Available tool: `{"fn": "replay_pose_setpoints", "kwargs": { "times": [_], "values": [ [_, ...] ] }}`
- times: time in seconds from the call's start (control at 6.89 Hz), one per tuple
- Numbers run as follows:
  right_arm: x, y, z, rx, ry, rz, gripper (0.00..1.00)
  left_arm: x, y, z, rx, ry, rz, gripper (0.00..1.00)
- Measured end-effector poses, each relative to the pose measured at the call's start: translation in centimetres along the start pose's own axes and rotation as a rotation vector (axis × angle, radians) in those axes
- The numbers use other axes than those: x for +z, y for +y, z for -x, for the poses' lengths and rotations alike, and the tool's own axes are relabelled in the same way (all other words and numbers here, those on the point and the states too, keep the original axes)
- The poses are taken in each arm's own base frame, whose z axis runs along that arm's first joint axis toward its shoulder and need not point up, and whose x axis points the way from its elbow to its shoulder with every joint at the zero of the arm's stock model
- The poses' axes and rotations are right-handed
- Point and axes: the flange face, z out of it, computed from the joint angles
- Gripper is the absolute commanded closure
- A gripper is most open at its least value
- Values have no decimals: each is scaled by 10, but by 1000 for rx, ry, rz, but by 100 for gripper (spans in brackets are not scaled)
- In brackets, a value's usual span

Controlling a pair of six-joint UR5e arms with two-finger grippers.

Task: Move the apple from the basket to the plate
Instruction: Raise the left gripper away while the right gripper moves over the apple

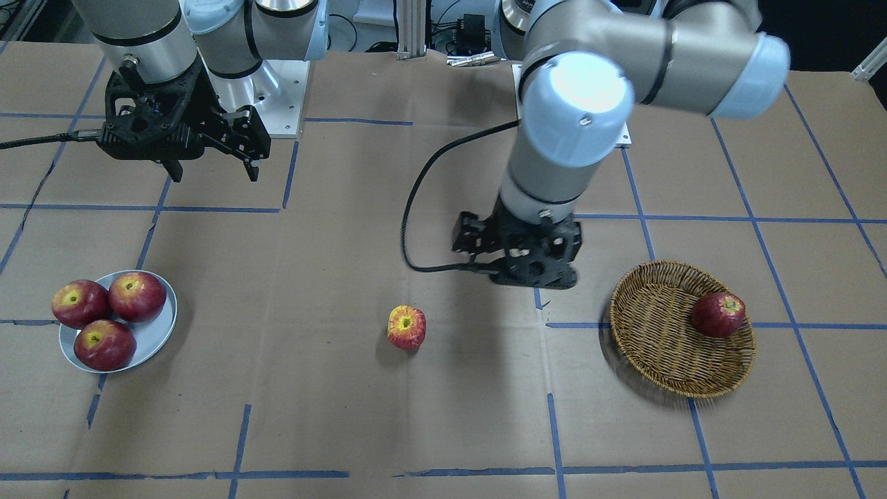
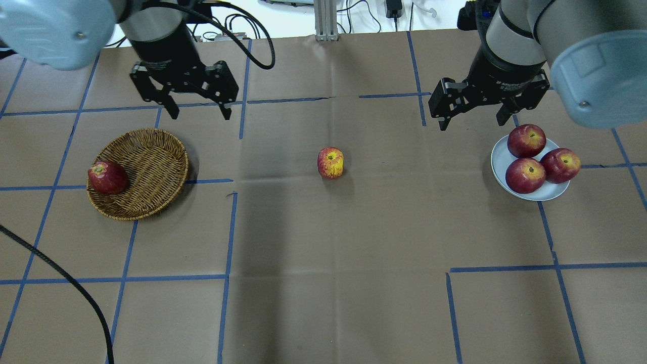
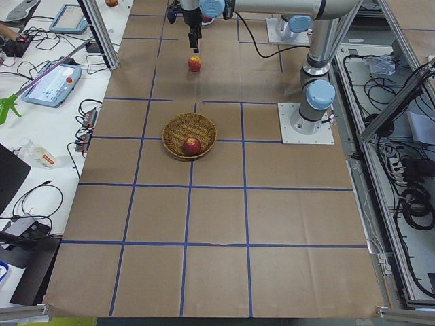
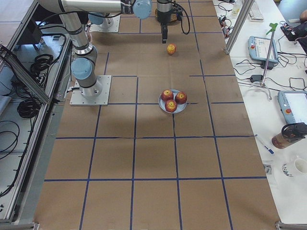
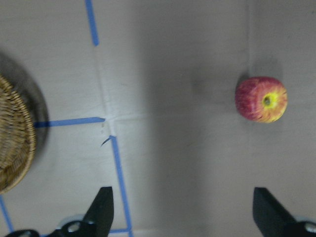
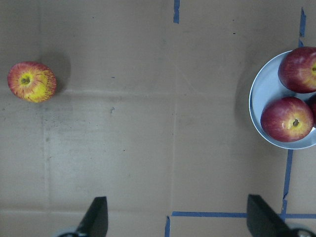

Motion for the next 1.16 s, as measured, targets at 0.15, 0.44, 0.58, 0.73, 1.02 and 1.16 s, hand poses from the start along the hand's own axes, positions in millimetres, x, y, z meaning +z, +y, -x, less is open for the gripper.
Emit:
{"fn": "replay_pose_setpoints", "kwargs": {
  "times": [0.15,0.44,0.58,0.73,1.02,1.16],
  "values": [
    [3,-9,19,2,-9,-13,0,-16,16,15,6,-19,-5,1],
    [19,-37,97,15,-16,-28,0,-43,44,23,12,-59,-30,1],
    [34,-53,142,35,-18,-33,0,-50,53,23,14,-64,-38,1],
    [56,-66,182,53,-20,-45,0,-56,61,22,15,-66,-49,1],
    [118,-83,235,68,-26,-72,0,-63,69,21,17,-65,-63,1],
    [143,-86,240,70,-12,-59,0,-64,70,20,18,-63,-65,1]
  ]
}}
